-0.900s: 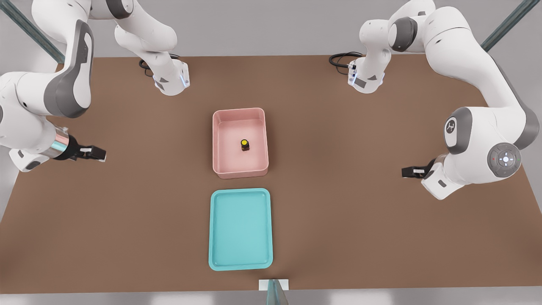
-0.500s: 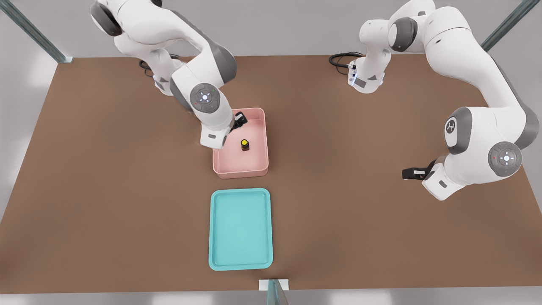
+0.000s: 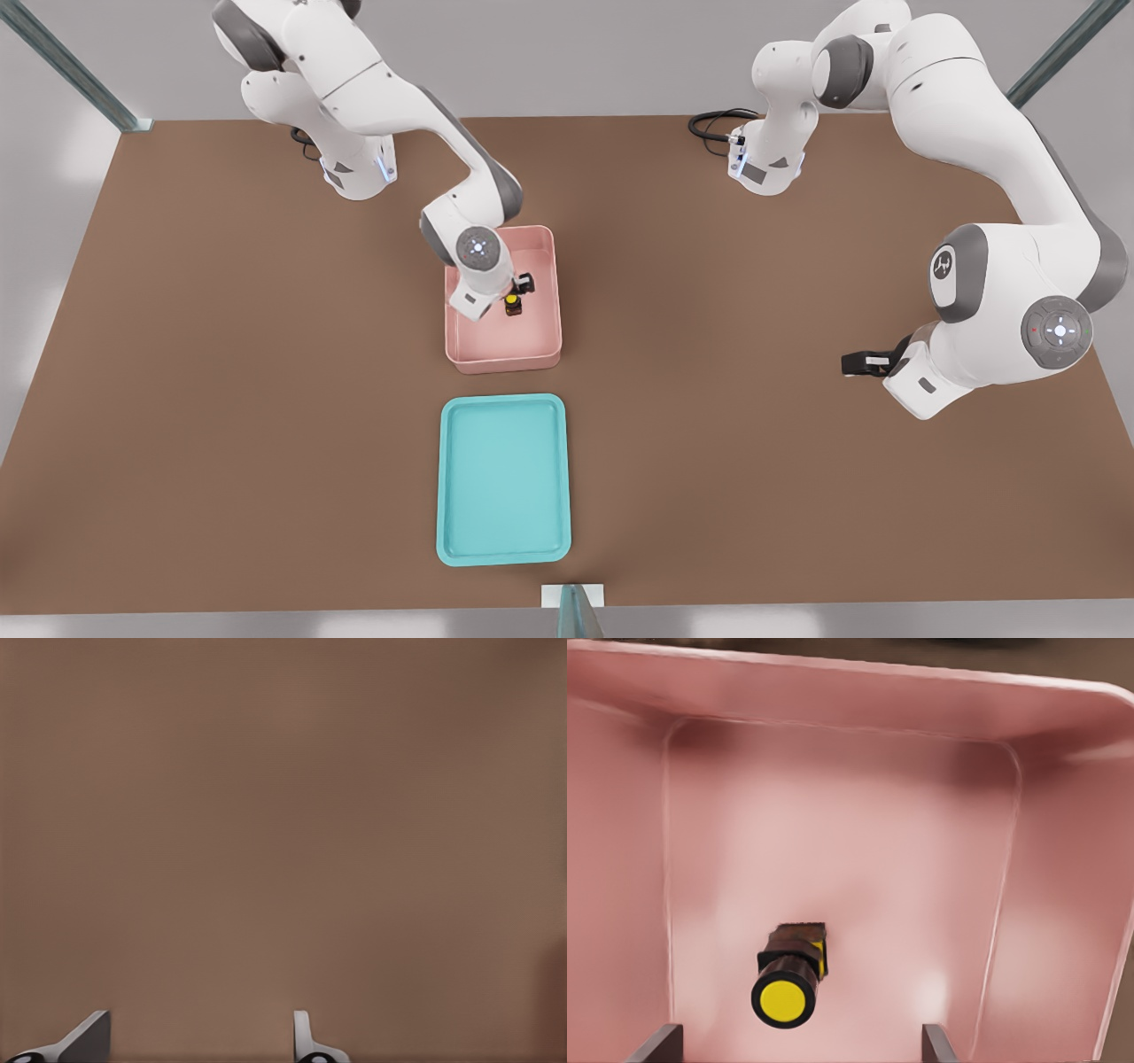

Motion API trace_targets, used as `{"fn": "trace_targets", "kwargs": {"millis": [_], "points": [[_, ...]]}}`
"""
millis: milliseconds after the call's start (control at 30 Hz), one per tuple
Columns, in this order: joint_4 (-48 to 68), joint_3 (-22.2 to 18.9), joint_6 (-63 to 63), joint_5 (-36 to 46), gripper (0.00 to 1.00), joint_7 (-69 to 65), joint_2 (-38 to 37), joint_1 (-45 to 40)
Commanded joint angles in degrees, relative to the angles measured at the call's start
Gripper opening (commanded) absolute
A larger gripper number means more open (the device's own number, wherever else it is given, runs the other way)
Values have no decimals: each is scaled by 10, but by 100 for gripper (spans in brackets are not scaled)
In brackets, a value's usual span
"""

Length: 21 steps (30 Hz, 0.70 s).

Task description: The left arm remains still, and the right arm places the button from the box into the tray

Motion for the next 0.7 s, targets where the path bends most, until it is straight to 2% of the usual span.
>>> {"fn": "trace_targets", "kwargs": {"millis": [0,133,667], "points": [[-20,1,151,-2,100,101,8,3],[-57,4,215,-3,100,92,14,12],[-113,7,276,-3,100,59,15,15]]}}
